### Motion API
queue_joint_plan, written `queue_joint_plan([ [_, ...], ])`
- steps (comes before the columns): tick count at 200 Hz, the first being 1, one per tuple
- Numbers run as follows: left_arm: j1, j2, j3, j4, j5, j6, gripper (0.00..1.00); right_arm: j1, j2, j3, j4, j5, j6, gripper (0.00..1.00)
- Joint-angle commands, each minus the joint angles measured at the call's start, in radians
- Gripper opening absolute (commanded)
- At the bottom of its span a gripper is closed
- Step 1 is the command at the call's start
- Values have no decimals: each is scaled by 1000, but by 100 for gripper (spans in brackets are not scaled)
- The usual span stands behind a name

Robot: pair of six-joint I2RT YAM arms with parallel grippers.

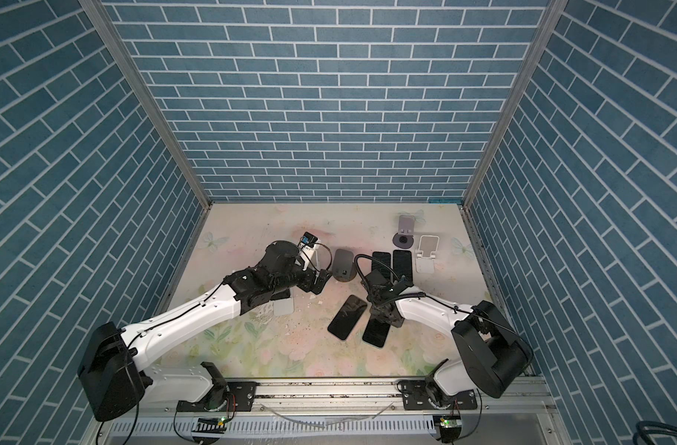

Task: Remove the phone from the phone stand
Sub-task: Place the phone at the bottom-center of the table.

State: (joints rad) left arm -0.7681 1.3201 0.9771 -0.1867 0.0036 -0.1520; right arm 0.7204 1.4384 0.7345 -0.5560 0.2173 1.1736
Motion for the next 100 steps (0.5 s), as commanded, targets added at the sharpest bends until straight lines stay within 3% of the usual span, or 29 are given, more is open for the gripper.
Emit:
queue_joint_plan([
  [1,-3,-12,-8,3,-7,12,100,-4,11,28,-7,25,13,52],
  [100,-3,-13,1,-22,-22,6,100,-4,-37,58,-50,78,-23,54],
])
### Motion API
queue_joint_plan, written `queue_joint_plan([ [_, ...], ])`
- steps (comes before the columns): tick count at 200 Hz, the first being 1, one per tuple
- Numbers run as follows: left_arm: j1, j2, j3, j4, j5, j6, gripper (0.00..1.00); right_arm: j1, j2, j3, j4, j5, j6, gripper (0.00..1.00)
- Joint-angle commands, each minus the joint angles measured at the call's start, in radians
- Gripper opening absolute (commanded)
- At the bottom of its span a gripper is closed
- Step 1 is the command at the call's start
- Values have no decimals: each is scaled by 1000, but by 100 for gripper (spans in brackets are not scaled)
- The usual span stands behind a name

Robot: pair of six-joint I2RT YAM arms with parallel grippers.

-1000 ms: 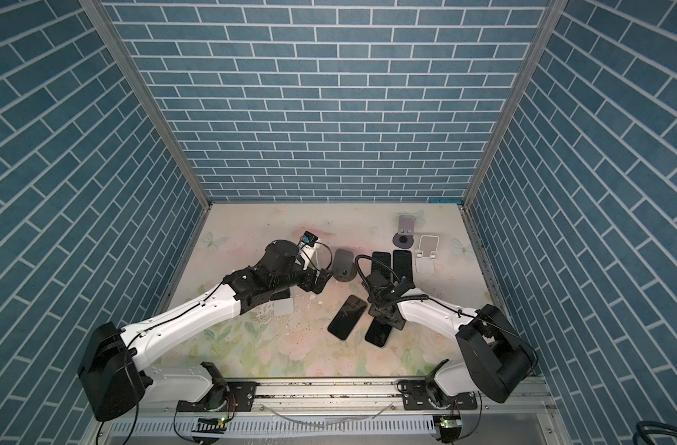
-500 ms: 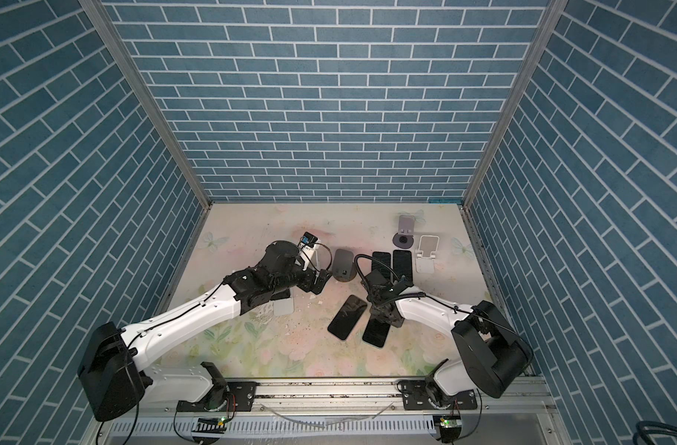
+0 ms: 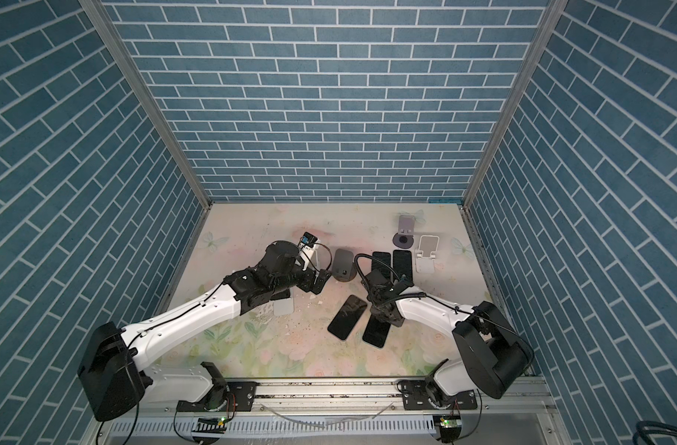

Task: Remove the phone from the phone stand
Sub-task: Place the phone at the bottom-center of the table, then remove the phone from the phone stand.

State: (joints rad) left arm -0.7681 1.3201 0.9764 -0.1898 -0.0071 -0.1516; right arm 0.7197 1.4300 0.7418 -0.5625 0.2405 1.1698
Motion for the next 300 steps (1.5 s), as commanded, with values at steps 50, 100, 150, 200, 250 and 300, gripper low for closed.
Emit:
queue_joint_plan([
  [50,-3,-15,13,-26,-16,3,100,-1,-49,73,-42,91,-69,58],
  [100,-3,-14,22,-27,-29,-12,100,-1,-65,128,-63,145,-155,59],
  [150,-3,-15,55,-72,-93,-30,100,-2,-47,217,-82,182,-257,60],
  [200,-3,-23,98,-117,-138,-39,100,-19,-12,359,-90,183,-403,60],
  [250,-4,-33,126,-176,-260,-112,100,-48,43,478,-82,153,-532,61],
  [300,-4,-69,150,-242,-396,-217,100,-77,89,543,-47,108,-618,61],
])
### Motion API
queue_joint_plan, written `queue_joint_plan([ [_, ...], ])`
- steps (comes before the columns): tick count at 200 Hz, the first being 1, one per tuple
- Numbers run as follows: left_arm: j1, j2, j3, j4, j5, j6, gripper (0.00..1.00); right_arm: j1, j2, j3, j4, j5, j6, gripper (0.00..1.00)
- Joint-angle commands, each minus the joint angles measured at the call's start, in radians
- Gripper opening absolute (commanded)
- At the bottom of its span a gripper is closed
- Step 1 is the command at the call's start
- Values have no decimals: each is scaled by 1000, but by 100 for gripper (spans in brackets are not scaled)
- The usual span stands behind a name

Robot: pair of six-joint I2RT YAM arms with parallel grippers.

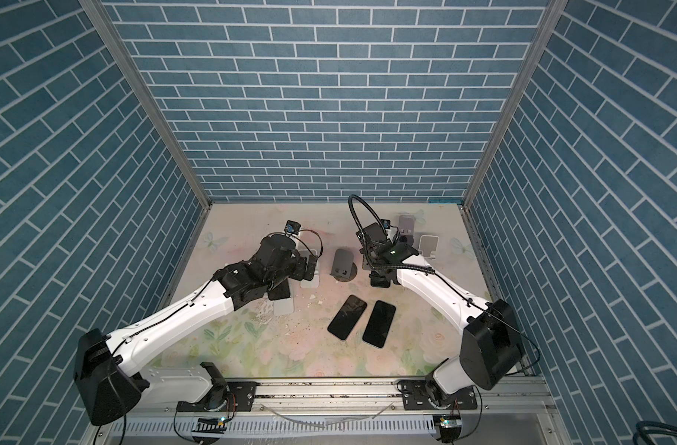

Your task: Remove the phone from the phone stand

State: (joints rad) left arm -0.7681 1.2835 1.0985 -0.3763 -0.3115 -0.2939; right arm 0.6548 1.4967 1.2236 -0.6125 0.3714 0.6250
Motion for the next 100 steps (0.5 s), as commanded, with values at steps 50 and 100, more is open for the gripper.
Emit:
queue_joint_plan([
  [50,-5,-52,72,-248,-225,-198,100,-48,40,82,27,-63,-121,61],
  [100,-5,-72,16,-382,-327,-376,100,-86,45,69,37,-98,-132,61],
])
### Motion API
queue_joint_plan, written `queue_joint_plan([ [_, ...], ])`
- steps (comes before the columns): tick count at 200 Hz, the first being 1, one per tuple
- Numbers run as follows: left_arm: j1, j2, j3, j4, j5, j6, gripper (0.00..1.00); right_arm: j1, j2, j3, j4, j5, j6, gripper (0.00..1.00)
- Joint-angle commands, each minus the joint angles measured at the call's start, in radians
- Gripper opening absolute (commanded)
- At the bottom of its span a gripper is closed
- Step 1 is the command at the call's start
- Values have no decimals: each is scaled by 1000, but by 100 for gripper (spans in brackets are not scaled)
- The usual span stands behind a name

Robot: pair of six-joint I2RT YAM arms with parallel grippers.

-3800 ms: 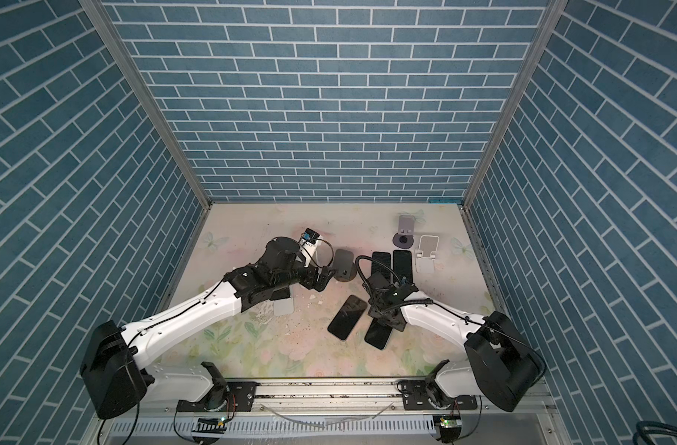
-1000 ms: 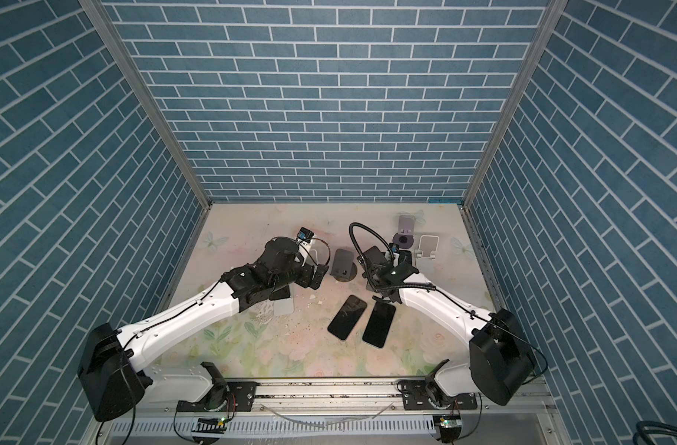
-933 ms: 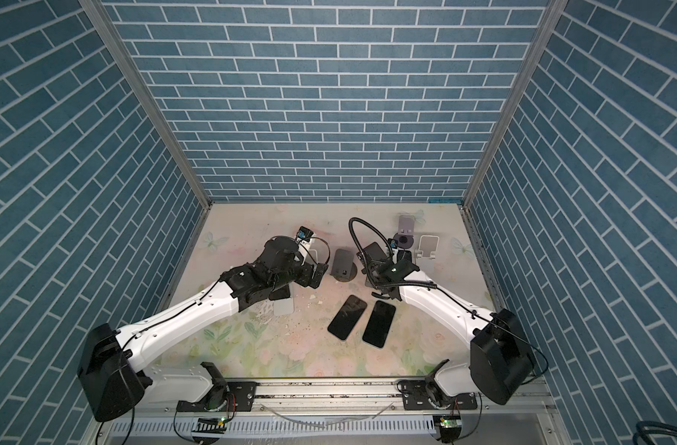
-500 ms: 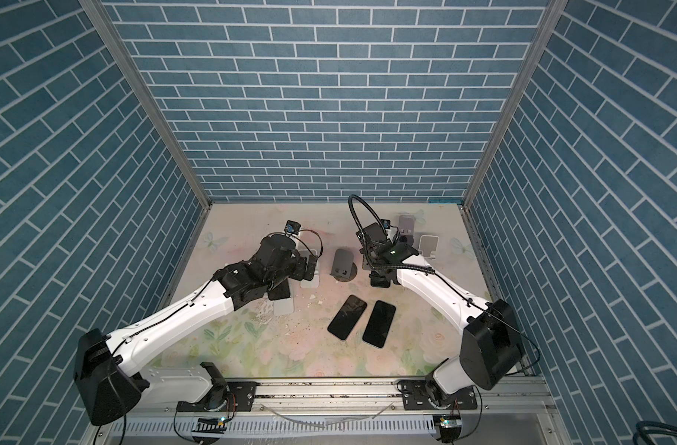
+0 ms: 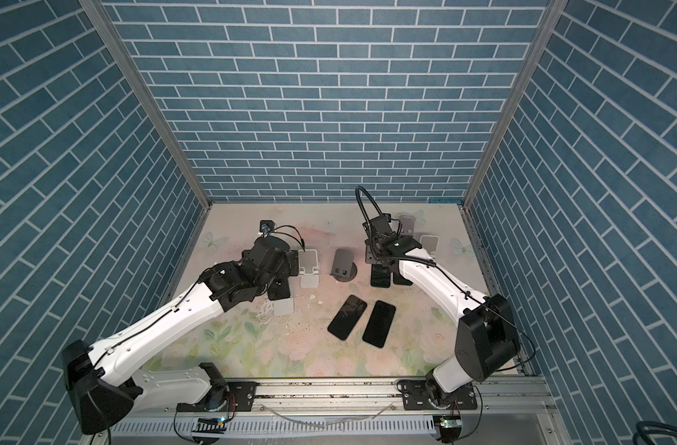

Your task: Remove the phone from the phone stand

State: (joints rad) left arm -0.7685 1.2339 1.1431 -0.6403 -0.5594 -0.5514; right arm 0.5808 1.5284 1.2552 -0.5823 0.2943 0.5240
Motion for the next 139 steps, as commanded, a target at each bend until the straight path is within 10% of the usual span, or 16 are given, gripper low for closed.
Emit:
queue_joint_plan([
  [1,-5,-23,-30,-119,-78,-121,100,-12,13,37,5,-21,-31,61],
  [139,17,-3,-134,-64,69,-185,100,-29,25,8,37,-50,-36,61],
])
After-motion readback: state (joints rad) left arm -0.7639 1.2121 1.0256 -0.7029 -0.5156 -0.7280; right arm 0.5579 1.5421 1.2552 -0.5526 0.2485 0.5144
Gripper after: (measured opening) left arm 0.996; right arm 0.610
